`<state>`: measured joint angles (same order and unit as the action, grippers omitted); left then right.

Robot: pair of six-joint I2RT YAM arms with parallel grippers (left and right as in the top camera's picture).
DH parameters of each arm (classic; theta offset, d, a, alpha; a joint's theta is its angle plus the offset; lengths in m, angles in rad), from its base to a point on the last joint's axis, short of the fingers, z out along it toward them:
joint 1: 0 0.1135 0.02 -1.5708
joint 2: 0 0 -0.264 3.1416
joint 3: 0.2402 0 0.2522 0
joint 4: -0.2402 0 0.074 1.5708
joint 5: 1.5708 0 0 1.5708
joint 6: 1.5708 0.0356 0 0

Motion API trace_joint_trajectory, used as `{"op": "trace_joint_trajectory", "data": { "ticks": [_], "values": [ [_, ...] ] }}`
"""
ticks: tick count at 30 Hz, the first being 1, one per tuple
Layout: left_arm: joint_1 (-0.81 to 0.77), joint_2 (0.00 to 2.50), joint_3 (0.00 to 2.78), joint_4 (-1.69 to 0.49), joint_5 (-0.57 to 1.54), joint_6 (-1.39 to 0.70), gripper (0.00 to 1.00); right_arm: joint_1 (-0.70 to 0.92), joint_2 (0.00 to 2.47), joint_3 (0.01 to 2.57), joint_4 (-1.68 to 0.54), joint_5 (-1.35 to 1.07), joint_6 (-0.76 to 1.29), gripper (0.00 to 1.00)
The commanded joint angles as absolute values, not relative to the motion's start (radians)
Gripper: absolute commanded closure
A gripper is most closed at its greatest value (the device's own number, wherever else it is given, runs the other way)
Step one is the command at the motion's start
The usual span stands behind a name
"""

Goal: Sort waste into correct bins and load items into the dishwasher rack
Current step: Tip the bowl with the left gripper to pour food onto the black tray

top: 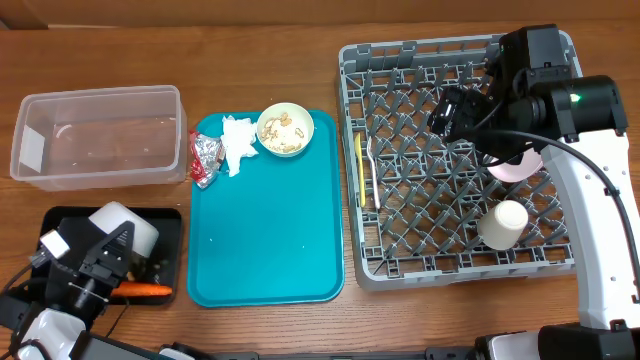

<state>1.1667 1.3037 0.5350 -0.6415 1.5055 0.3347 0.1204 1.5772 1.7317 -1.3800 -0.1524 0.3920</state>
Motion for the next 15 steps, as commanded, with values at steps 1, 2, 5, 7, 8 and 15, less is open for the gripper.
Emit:
{"op": "trace_joint_trajectory", "data": {
  "ticks": [1, 2, 5, 7, 8, 15],
  "values": [
    [1.172, 1.301, 0.529, -0.629, 1.568, 0.422, 0.96, 0.122, 1.566, 1.748, -1.376, -0.147, 0.389, 0.0],
    [1.172, 1.301, 0.529, -0.63, 1.558, 0.418, 0.96, 0.122, 1.566, 1.749, -1.376, -0.147, 0.388, 0.0],
    [1.171, 1.301, 0.529, -0.633, 1.474, 0.423, 0.96, 0.122, 1.566, 1.748, -1.375, -0.147, 0.389, 0.0],
    [1.162, 1.301, 0.525, -0.634, 1.462, 0.423, 0.96, 0.122, 1.566, 1.749, -1.375, -0.147, 0.389, 0.0],
    [1.155, 1.301, 0.525, -0.638, 1.481, 0.422, 0.96, 0.122, 1.566, 1.748, -1.375, -0.147, 0.389, 0.0],
    [1.14, 1.301, 0.525, -0.649, 1.441, 0.503, 0.95, 0.122, 1.566, 1.749, -1.379, -0.147, 0.389, 0.0]
  ]
}}
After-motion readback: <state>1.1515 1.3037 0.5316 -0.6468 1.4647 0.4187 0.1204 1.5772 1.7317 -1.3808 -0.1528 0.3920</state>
